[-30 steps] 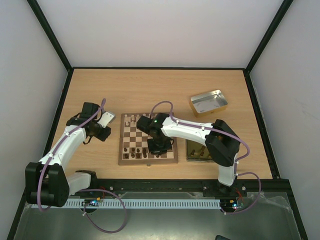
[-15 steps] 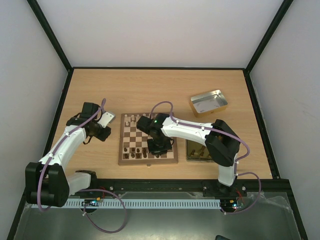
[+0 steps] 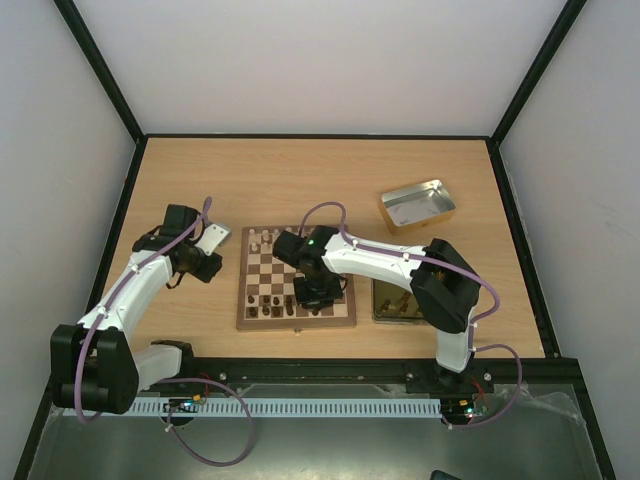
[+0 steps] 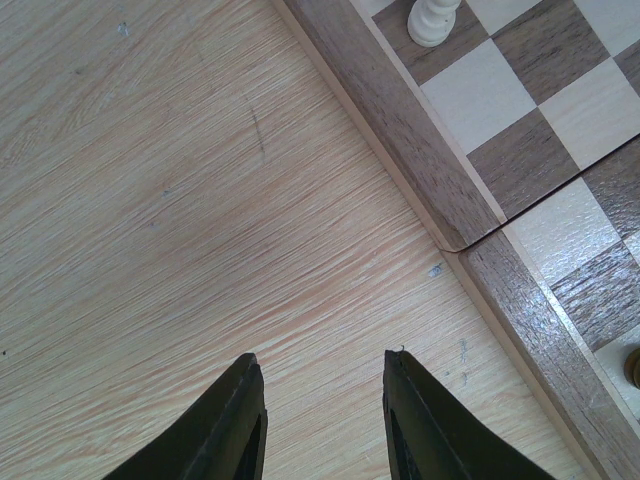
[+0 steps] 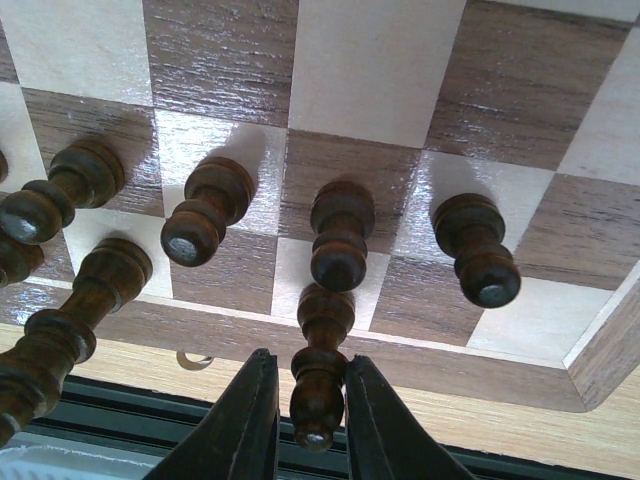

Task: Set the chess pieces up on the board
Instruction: Place the chess piece on the chessboard.

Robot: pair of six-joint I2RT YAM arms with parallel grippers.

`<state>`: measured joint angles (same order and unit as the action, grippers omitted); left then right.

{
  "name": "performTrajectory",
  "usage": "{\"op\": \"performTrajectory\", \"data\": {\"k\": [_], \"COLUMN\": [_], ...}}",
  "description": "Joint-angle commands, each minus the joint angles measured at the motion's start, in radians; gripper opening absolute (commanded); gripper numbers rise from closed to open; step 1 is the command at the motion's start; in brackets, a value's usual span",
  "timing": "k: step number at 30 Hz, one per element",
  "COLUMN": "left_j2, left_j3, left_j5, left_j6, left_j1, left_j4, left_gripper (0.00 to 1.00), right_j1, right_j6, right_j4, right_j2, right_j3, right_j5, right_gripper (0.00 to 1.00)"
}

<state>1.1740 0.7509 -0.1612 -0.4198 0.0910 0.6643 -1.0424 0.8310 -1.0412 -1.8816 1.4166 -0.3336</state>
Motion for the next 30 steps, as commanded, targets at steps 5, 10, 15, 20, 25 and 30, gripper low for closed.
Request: {"op": "performTrajectory", "data": {"k": [5,10,15,20,25,30], "left_j2": [-0.007,-0.008,-0.008,-0.009,-0.011,-0.013], "left_j3": [-0.015,-0.016,-0.016,-0.015,-0.016,-0.014], "left_j5": [-0.014,-0.015,-0.015,-0.014,-0.016,-0.02], "left_j6": [-0.01,-0.01,-0.011,-0.011,-0.012,-0.016], "left_j1": [0.001,0.001,0.001,0.001,0.001,0.001], "left_j4": [0.007,0.007,0.007,0.006,0.008,0.012], "left_gripper": [0.34,0.34,0.34,0.34,0.34,0.34], "right_j1": [-0.007,-0.007,-0.008,-0.008,-0.008,-0.007], "right_j6": [0.005,0.01,0.011,0.013,0.012,0.014], "right_j4": [-0.001,-0.001,-0.003,-0.012,-0.021,-0.03], "right_j2": [-0.004,0.005,0.009,0.013,0.025,0.046], "right_j3": [0.019,0.01,0.012,0.023,0.026,0.025], "right_j5": [0.012,0.016,0.014,0.017,0.024,0.033], "right_gripper": [0.17,0.19,0.22,0.24,0.25,0.25]}}
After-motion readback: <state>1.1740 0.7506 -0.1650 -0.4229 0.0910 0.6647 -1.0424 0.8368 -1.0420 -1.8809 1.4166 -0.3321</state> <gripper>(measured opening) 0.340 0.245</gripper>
